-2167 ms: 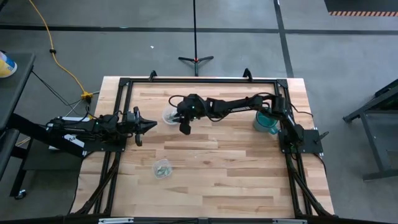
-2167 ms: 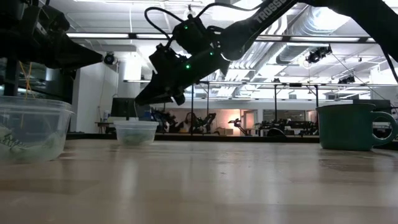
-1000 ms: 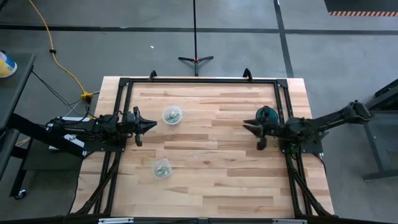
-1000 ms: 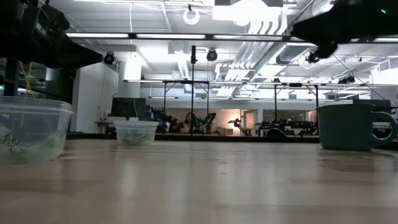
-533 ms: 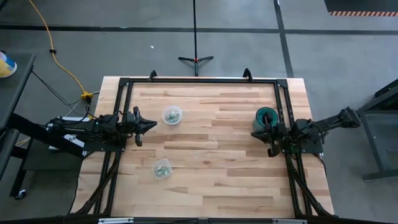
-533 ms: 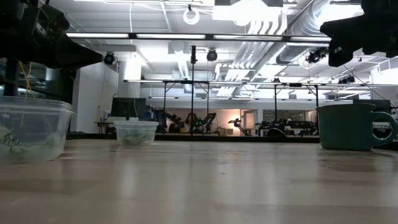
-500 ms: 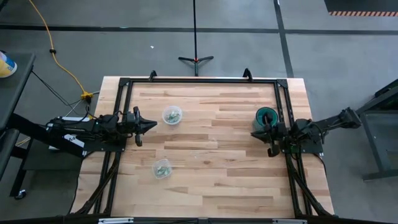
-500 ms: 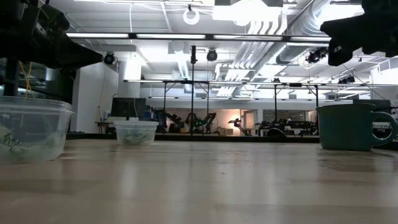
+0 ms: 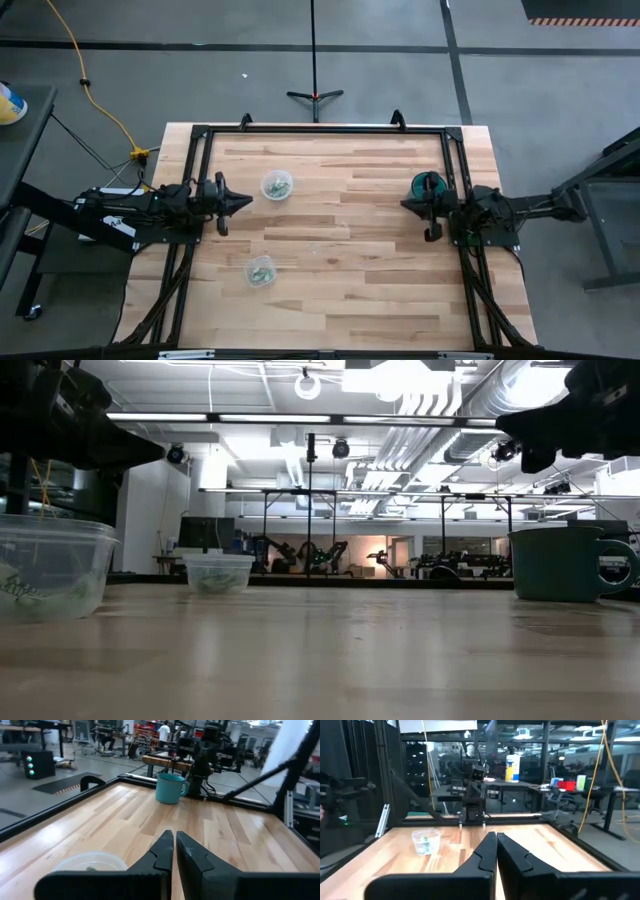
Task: Pick and place items into bin
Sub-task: Return to Home Position
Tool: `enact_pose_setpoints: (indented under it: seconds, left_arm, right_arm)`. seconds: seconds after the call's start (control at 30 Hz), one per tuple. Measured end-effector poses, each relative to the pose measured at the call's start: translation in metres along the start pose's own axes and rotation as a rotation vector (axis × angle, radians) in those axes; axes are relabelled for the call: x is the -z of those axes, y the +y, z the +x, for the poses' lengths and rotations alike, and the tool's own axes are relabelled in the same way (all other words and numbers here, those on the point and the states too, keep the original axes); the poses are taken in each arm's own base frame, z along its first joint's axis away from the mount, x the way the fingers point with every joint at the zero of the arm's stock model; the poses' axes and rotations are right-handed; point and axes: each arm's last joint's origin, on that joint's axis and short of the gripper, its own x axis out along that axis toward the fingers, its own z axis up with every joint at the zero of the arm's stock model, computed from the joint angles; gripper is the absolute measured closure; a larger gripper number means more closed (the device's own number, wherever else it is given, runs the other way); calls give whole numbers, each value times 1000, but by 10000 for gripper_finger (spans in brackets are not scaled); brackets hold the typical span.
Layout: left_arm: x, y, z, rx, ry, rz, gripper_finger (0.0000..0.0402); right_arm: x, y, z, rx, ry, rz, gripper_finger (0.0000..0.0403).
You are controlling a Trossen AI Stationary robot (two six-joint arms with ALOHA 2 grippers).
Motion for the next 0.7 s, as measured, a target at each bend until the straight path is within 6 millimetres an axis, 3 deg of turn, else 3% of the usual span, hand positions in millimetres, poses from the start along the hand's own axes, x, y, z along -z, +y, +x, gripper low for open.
enact_pose_setpoints:
  seconds: [0.33,0.7]
  left_arm:
    - [1,-3,0,113,25,50,346]
    - [1,-3,0,114,25,50,346]
  right_arm:
    - [4,-3,0,55,39,-11,397]
    - [4,-3,0,54,43,-14,400]
